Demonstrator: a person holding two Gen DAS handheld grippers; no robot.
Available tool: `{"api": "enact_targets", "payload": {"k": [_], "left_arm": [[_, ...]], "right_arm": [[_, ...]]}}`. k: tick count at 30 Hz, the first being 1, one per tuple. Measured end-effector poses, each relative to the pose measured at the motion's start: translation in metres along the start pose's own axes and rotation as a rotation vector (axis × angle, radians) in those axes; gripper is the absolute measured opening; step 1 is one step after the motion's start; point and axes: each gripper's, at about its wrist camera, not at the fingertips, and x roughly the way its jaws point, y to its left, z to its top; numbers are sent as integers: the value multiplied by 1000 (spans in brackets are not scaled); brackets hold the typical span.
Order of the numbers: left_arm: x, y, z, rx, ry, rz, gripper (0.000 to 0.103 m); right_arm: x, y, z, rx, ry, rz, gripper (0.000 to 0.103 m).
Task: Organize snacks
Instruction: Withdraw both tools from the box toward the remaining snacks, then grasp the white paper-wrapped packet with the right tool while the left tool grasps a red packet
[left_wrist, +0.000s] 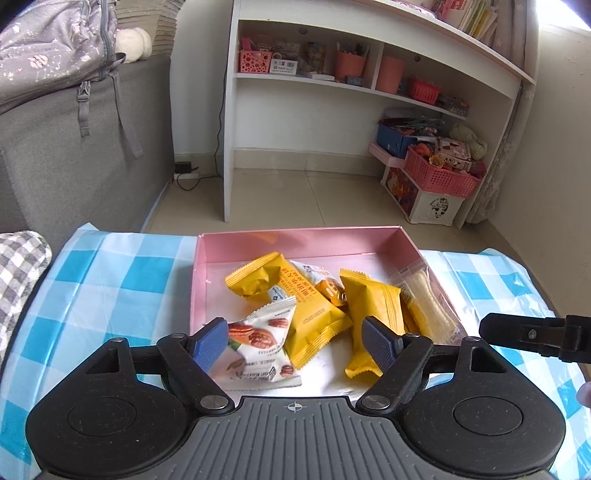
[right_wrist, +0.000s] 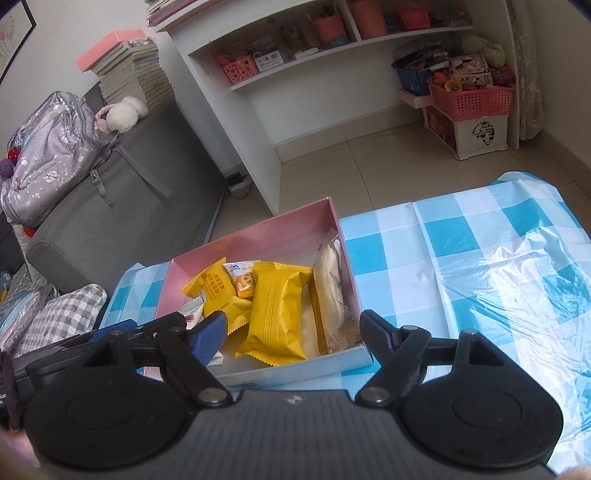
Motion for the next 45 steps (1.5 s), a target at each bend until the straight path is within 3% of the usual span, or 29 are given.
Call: {"api": "enact_targets", "payload": {"k": [20,29,34,40,45], "left_arm": [[-70,24,-72,31,45,33,97],[-71,22,-98,18,130,14,97],[-72,25,-112,81,137,8,97],[-68,41,-121,42,175,-32,97],[-70,50,-123,34,166,-47,97]], "right_arm": [[-39,11,-44,-53,35,-16,93],[-35,34,-67,-207,162,5,94],[-26,39,-78,-162,257,60,95],[-22,51,-88,-202,278,-4,95],[-19,55,-92,-184,293,-9,95]]}}
